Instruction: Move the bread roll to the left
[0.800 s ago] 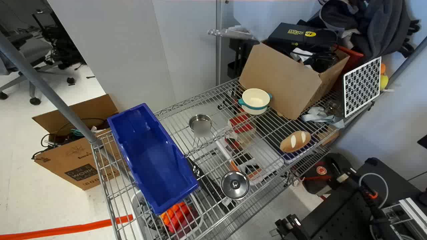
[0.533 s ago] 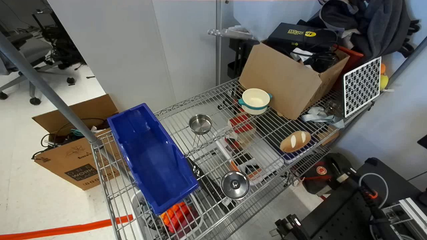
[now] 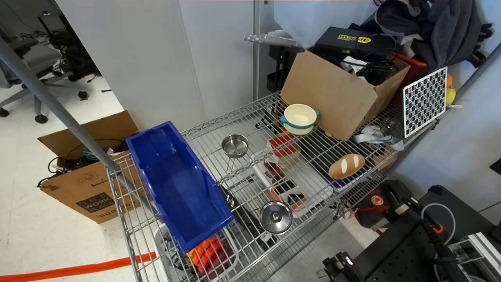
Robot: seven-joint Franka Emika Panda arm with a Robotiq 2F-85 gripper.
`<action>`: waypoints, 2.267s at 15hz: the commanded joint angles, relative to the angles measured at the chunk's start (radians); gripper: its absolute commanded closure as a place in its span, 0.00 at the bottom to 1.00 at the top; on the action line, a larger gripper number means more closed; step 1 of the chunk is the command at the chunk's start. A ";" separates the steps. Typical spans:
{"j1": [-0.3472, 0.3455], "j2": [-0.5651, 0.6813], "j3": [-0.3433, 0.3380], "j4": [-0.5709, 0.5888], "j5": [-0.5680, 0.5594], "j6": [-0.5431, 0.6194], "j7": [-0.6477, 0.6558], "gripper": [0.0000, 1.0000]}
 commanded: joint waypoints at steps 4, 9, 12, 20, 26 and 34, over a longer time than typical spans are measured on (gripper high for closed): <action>-0.008 0.001 0.008 0.001 0.005 -0.002 -0.004 0.00; -0.004 0.027 0.018 0.015 0.005 0.010 0.010 0.00; 0.021 0.107 0.026 0.061 0.054 0.036 0.039 0.00; -0.003 0.549 0.102 0.261 0.073 0.309 0.379 0.00; 0.025 0.903 0.092 0.466 0.124 0.461 0.512 0.00; 0.060 1.174 0.089 0.651 0.150 0.566 0.592 0.00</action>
